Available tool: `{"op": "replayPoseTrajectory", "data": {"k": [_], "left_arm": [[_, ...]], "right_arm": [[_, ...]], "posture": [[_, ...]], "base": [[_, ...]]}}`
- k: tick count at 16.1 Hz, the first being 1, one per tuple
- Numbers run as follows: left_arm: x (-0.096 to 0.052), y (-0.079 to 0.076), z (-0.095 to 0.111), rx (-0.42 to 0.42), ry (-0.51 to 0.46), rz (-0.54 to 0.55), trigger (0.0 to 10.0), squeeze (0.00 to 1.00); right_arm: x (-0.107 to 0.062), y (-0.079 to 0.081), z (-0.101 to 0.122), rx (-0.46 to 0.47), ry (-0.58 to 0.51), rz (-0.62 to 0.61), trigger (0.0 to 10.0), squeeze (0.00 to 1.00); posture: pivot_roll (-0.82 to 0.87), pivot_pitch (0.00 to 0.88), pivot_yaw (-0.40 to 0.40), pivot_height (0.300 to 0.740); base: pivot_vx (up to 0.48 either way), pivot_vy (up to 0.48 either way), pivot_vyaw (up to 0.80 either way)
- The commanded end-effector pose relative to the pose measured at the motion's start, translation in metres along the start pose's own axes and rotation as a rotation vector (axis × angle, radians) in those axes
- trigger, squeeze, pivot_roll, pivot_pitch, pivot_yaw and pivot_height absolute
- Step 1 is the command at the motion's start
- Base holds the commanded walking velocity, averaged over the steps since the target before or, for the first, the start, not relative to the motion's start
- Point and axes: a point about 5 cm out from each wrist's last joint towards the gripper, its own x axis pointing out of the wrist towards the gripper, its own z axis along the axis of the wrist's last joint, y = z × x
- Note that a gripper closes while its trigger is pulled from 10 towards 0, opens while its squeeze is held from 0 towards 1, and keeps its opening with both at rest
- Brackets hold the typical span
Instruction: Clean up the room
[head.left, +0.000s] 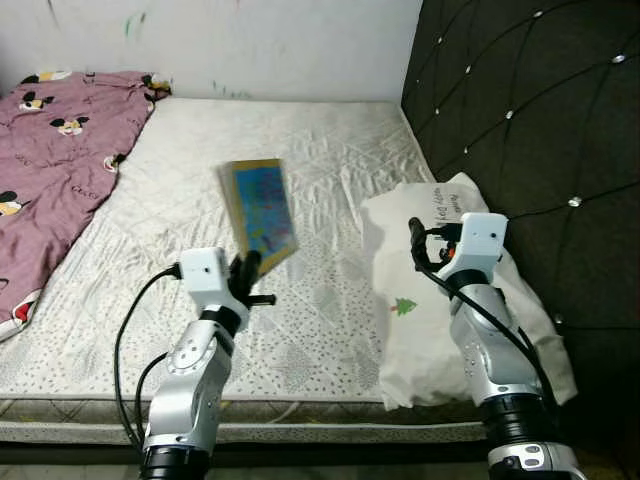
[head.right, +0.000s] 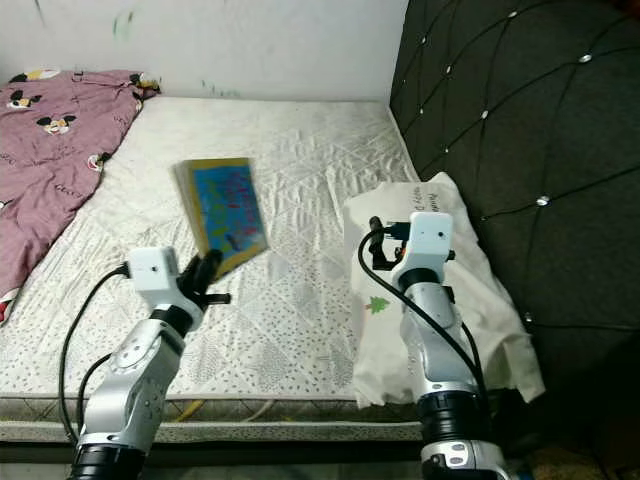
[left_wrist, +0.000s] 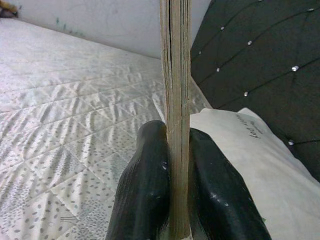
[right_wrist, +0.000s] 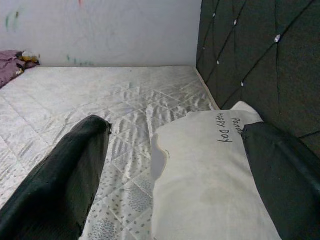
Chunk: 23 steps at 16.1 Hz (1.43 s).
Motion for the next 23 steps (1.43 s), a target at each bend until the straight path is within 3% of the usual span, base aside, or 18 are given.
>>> {"op": "replayPoseTrajectory", "data": {"k": [1,9,13,15,17,23], "left_arm": [[0.002,0.000,0.010,0.015,-0.039,-0.002,10.0,0.00],[-0.005,0.003,0.015,0.054,-0.062,0.017,10.0,0.00],[-0.032,0.023,0.023,0.132,-0.092,0.114,10.0,0.00],[-0.050,0.028,0.021,0.227,-0.090,0.123,10.0,0.00],[-0.063,0.032,0.014,0.229,-0.057,0.159,10.0,0.00],[-0.055,0.027,0.020,0.208,-0.072,0.141,10.0,0.00]], "right_arm": [[-0.001,-0.001,-0.002,0.006,0.004,-0.013,10.0,0.00],[-0.007,-0.001,-0.005,-0.021,0.003,0.013,10.0,0.00],[-0.018,-0.006,-0.012,-0.034,0.013,0.020,10.0,0.00],[-0.025,-0.011,-0.012,-0.063,0.005,0.021,10.0,0.00],[-0.033,-0.020,-0.015,-0.088,0.019,0.000,10.0,0.00],[-0.036,-0.020,-0.017,-0.065,0.048,-0.011,10.0,0.00]], "posture": [[-0.06,0.000,-0.022,0.740],[-0.06,0.000,-0.023,0.740],[-0.03,0.000,-0.017,0.740],[-0.02,0.000,-0.019,0.740],[-0.02,0.000,-0.029,0.740],[-0.03,0.000,-0.028,0.740]], "base": [[0.000,0.000,0.00],[0.067,0.000,-0.05],[0.000,0.000,0.00],[0.000,0.000,0.00],[0.000,0.000,0.00],[0.000,0.000,-0.08]]}}
